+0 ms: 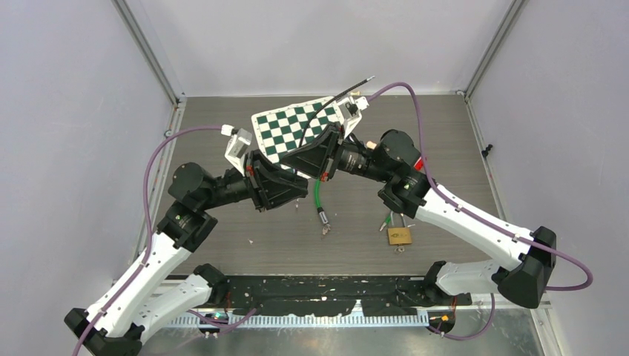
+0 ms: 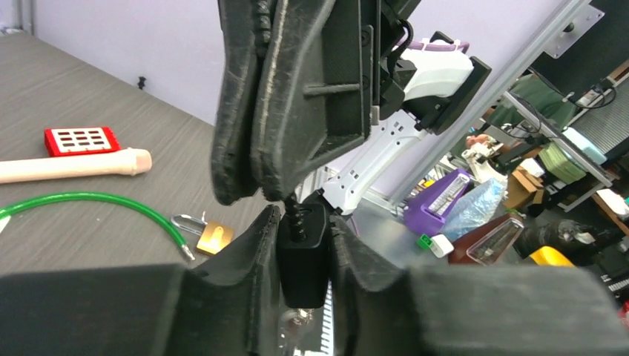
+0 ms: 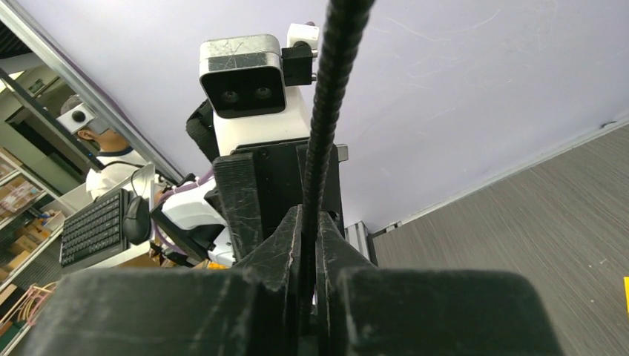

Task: Lock with the key
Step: Lock the lock.

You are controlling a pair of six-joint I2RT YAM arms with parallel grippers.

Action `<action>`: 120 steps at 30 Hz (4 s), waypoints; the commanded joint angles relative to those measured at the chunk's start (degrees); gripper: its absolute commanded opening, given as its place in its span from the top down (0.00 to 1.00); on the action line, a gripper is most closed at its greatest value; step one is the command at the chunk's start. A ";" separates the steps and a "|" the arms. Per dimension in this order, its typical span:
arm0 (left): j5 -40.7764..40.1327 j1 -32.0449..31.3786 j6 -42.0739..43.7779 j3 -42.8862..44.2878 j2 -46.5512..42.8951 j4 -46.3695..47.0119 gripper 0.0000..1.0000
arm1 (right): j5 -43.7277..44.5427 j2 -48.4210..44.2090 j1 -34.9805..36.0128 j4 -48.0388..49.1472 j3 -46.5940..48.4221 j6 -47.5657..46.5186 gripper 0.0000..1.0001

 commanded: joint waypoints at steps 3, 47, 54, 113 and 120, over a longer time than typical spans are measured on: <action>1.33 -0.19 0.75 1.07 -0.89 1.33 0.96 | -0.43 -0.41 -0.16 4.10 0.73 0.41 0.95; -12.10 -0.14 39.06 9.57 -2.60 -46.46 1.00 | 21.41 -17.54 -2.88 -41.25 -0.26 -58.94 0.38; -11.31 -0.12 41.31 8.54 -4.58 -47.90 1.00 | 18.56 -6.59 -2.88 -60.27 12.63 -64.70 0.52; 3.65 -0.18 35.15 -11.95 -4.16 11.40 1.00 | 11.17 -14.71 0.71 12.92 -15.64 -13.05 0.95; 4.03 -0.13 35.55 -10.09 -3.88 10.64 1.00 | 8.25 -12.96 2.21 13.93 -14.40 -16.29 0.95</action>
